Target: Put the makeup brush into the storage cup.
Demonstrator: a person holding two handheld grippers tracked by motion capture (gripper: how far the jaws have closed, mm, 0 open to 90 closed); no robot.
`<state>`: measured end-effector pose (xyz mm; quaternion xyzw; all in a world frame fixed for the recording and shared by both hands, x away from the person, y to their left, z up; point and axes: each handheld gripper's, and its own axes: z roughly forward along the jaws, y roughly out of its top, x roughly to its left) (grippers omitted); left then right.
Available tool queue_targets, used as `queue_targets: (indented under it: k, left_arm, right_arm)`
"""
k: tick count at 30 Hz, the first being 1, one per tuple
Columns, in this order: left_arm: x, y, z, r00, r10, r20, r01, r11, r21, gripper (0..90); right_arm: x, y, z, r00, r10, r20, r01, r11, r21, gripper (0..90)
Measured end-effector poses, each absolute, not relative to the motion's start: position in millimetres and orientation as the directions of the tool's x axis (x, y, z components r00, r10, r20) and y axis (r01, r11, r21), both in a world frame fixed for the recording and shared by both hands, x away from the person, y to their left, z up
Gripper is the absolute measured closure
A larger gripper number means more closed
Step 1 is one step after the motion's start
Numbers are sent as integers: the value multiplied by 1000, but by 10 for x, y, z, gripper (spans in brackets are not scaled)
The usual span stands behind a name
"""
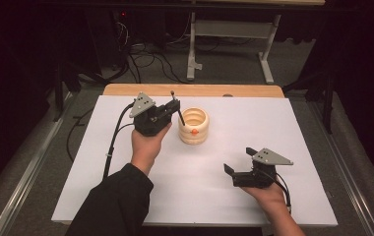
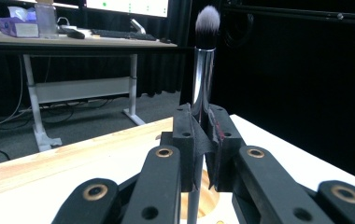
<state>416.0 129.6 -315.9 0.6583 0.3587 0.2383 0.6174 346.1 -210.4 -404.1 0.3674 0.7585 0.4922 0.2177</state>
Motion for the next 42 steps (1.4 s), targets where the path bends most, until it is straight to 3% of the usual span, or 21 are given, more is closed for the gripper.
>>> queue_targets:
  k: [25,42]
  left_arm:
    - [4302,1128,-3209,617,779,-110,164,10,986,828]
    - [4380,998,-3357,609,787,-100,206,-35,978,827]
  right_arm:
    - [3461,-2131,-4029,-636,771,28,336,245,909,13]
    - [3454,-2125,-4029,-635,772,28,339,246,908,13]
